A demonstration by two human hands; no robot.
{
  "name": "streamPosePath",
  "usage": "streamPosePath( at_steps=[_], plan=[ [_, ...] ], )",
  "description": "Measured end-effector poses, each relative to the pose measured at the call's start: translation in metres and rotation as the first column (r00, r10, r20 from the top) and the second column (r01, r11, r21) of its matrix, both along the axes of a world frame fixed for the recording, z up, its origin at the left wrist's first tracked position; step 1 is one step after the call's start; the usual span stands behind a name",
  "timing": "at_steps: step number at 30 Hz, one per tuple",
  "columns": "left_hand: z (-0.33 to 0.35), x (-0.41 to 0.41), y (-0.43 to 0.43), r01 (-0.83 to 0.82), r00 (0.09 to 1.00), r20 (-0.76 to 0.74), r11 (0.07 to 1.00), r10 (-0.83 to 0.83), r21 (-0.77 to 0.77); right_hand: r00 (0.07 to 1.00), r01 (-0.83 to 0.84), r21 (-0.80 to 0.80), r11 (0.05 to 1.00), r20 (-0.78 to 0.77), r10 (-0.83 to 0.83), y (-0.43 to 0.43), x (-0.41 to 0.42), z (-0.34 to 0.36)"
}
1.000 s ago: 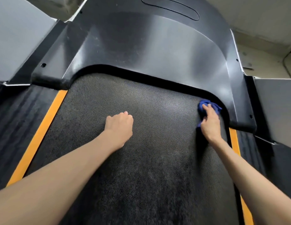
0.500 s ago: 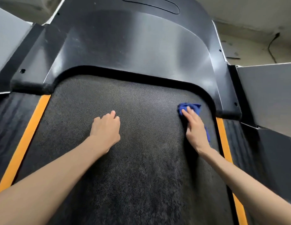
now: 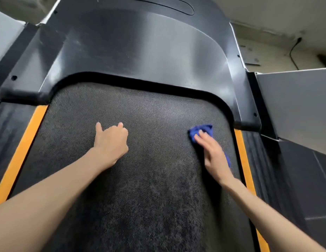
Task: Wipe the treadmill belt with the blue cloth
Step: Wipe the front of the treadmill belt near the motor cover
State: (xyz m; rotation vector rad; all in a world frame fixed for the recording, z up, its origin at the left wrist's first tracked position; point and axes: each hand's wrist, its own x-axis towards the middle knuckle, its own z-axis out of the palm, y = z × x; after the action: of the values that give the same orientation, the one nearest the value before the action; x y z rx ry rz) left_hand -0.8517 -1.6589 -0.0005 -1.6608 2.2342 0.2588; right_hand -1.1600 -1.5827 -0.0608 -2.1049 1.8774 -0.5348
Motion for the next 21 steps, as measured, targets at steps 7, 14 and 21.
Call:
streamPosePath(
  at_steps=[7, 14, 21],
  plan=[
    [0.006, 0.000, 0.001, -0.045, 0.998, -0.049, 0.999, 0.046, 0.028, 0.994, 0.005, 0.004, 1.000, -0.107, -0.004, -0.035, -0.041, -0.003],
    [0.012, 0.006, -0.002, 0.002, 1.000, -0.024, 0.997, 0.000, 0.081, 0.997, -0.009, 0.006, 1.000, -0.079, 0.009, 0.026, -0.010, -0.005],
    [0.007, 0.001, 0.004, -0.024, 0.998, -0.058, 0.994, 0.031, 0.106, 0.992, 0.123, -0.016, 0.992, -0.032, -0.123, -0.015, -0.028, -0.005]
  ],
)
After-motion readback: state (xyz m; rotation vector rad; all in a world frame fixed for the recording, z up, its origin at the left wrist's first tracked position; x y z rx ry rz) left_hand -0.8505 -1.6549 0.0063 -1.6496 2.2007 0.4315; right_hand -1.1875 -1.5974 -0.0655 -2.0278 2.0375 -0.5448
